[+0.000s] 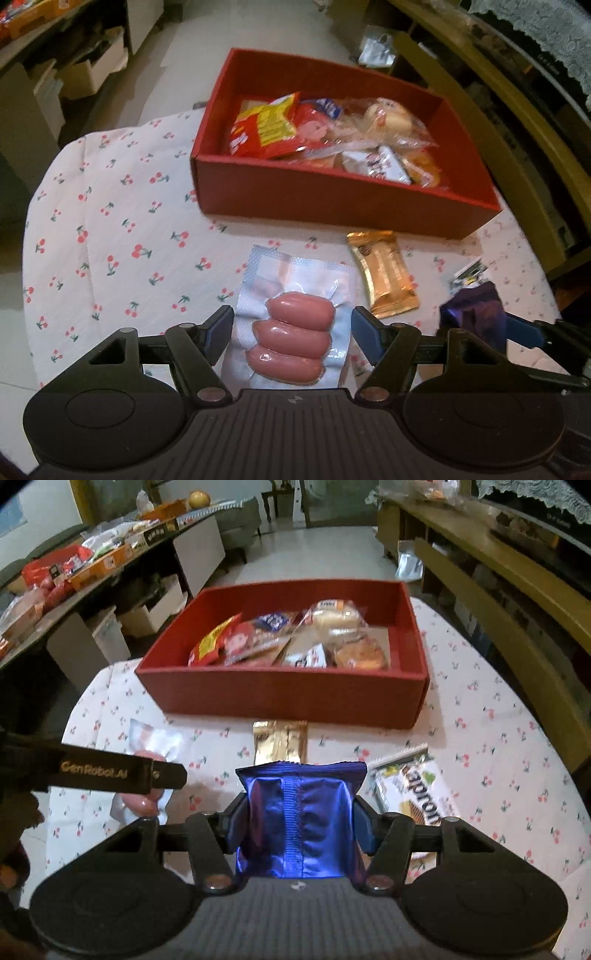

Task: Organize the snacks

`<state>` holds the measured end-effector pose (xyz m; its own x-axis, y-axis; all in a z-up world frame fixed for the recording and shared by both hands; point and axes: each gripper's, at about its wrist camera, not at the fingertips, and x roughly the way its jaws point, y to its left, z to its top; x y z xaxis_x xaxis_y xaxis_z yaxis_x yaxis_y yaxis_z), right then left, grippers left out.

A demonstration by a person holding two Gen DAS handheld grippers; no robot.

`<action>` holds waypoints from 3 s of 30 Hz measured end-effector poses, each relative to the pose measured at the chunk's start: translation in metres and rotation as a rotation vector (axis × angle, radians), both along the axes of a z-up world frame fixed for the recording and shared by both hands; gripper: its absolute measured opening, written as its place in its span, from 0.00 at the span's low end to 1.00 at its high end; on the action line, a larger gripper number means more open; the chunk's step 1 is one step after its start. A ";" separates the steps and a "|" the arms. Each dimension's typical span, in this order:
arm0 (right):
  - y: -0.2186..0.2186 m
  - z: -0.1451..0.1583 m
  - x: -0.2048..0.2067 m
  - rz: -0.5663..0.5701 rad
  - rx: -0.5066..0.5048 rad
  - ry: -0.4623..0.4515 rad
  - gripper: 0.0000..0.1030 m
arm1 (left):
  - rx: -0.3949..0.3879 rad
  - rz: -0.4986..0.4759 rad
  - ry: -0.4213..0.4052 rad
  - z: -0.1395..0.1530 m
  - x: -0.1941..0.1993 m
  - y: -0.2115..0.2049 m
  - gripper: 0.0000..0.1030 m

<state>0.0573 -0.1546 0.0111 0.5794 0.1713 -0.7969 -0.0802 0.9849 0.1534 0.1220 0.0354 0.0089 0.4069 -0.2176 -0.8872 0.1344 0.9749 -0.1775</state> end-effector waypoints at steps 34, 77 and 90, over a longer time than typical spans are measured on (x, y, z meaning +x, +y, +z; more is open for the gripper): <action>-0.030 0.045 0.090 -0.084 0.167 -0.160 0.74 | -0.072 0.083 -0.142 0.044 0.074 -0.020 0.72; -0.024 0.017 0.159 -0.086 0.146 -0.171 0.74 | -0.016 0.170 -0.135 0.021 0.133 -0.026 0.71; -0.018 0.006 0.168 -0.080 0.144 -0.167 0.74 | 0.004 0.190 -0.122 0.011 0.140 -0.024 0.71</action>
<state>0.2256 -0.1729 0.0175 0.7171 0.2250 -0.6596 -0.0392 0.9580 0.2842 0.2619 0.0115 0.0198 0.5444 -0.1239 -0.8296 -0.0312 0.9854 -0.1676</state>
